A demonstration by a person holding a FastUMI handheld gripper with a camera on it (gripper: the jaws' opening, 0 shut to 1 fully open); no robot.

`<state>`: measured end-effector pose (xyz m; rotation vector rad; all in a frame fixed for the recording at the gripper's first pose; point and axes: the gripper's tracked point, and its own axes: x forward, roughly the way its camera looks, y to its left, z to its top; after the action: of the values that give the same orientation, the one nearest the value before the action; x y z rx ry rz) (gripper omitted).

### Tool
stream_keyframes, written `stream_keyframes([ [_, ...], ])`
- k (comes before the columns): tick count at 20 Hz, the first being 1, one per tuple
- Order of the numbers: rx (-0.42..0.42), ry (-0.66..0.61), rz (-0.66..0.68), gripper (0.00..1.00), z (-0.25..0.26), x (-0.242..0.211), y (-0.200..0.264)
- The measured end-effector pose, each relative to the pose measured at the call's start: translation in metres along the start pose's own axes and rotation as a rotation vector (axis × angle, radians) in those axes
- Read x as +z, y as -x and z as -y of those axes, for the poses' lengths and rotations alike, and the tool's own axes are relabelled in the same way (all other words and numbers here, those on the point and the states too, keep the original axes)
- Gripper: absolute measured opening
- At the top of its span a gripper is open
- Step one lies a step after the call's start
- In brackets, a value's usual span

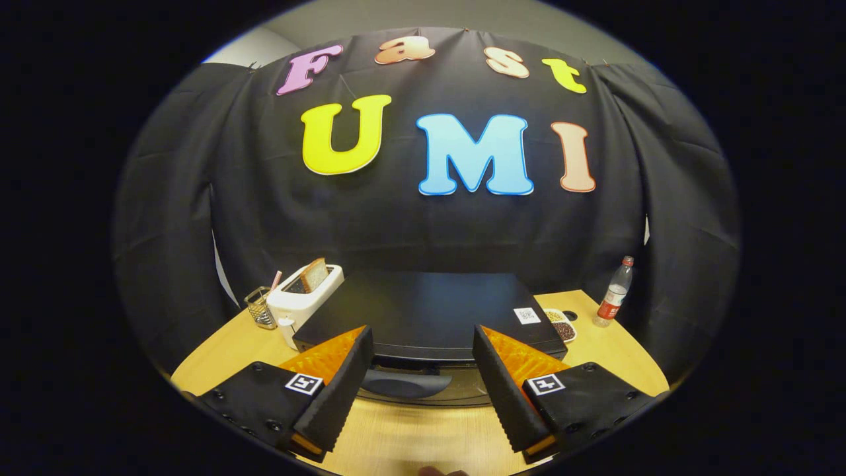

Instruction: Open the toaster oven, put the food inside, and close the toaster oven door.

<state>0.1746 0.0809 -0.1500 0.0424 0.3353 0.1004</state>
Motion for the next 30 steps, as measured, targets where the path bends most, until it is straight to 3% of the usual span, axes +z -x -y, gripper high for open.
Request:
stream_keyframes([
  [9, -0.007, 0.013, -0.113, 0.96, 0.0, -0.051, -0.037],
  [15, -0.006, -0.013, -0.119, 0.97, -0.002, -0.051, -0.037],
  [20, 0.023, -0.003, -0.138, 0.97, -0.003, -0.056, -0.028],
  [30, -0.006, 0.015, -0.153, 0.97, -0.008, -0.091, 0.011],
])
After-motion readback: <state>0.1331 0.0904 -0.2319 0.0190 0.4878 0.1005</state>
